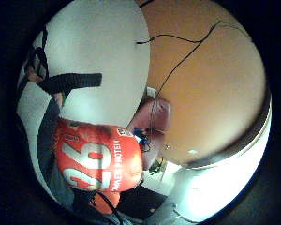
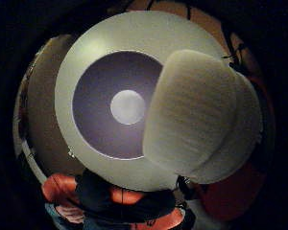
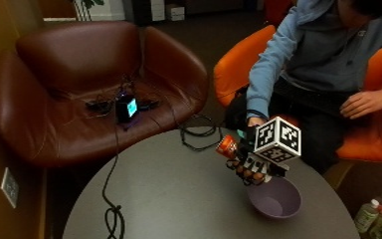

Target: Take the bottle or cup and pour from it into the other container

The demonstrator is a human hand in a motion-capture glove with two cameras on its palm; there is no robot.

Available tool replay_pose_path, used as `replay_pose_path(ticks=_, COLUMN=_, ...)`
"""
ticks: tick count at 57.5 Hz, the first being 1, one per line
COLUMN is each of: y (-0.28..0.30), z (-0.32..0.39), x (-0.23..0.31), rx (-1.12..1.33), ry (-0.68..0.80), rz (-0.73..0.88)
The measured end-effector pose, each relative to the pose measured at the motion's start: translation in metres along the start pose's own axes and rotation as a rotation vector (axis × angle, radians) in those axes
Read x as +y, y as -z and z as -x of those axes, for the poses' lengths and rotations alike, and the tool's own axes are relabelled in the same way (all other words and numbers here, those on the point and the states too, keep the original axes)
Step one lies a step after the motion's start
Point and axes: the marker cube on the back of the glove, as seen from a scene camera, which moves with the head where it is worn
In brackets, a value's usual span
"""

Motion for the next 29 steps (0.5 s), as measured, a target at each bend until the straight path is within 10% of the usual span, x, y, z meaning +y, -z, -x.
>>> replay_pose_path(ticks=29, y=0.018, z=0.013, x=0.015, rx=-0.066, ry=-0.006, rz=-0.038)
